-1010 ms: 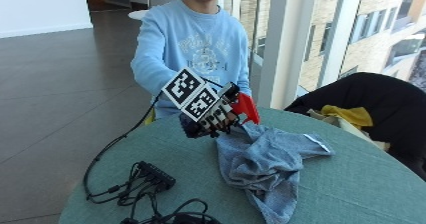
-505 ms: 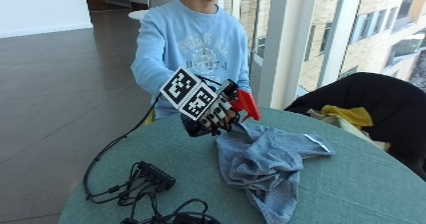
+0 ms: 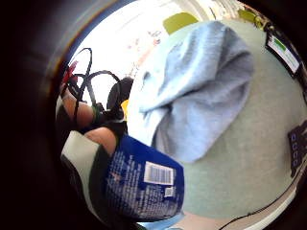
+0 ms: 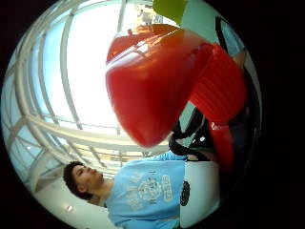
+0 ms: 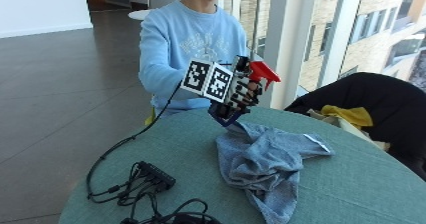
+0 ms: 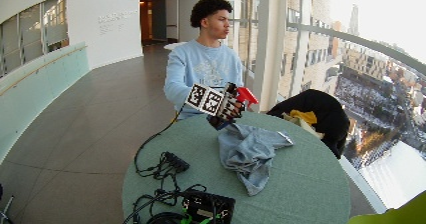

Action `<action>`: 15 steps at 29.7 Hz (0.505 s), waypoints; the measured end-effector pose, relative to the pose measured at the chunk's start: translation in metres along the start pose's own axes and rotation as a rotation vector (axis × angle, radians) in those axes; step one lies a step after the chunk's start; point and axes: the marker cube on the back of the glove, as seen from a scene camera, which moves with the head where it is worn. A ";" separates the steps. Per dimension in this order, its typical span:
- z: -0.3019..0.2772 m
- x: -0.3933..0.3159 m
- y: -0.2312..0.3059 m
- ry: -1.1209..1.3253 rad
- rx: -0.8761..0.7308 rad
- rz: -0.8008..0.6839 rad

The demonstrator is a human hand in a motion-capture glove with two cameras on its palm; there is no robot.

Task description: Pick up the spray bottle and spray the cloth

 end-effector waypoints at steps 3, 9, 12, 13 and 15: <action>0.021 -0.016 -0.005 -0.041 0.011 -0.067; 0.068 -0.046 -0.010 -0.142 0.027 -0.189; 0.092 -0.058 -0.010 -0.188 0.034 -0.240; 0.099 -0.061 -0.011 -0.204 0.035 -0.253; 0.113 -0.066 -0.014 -0.238 0.034 -0.274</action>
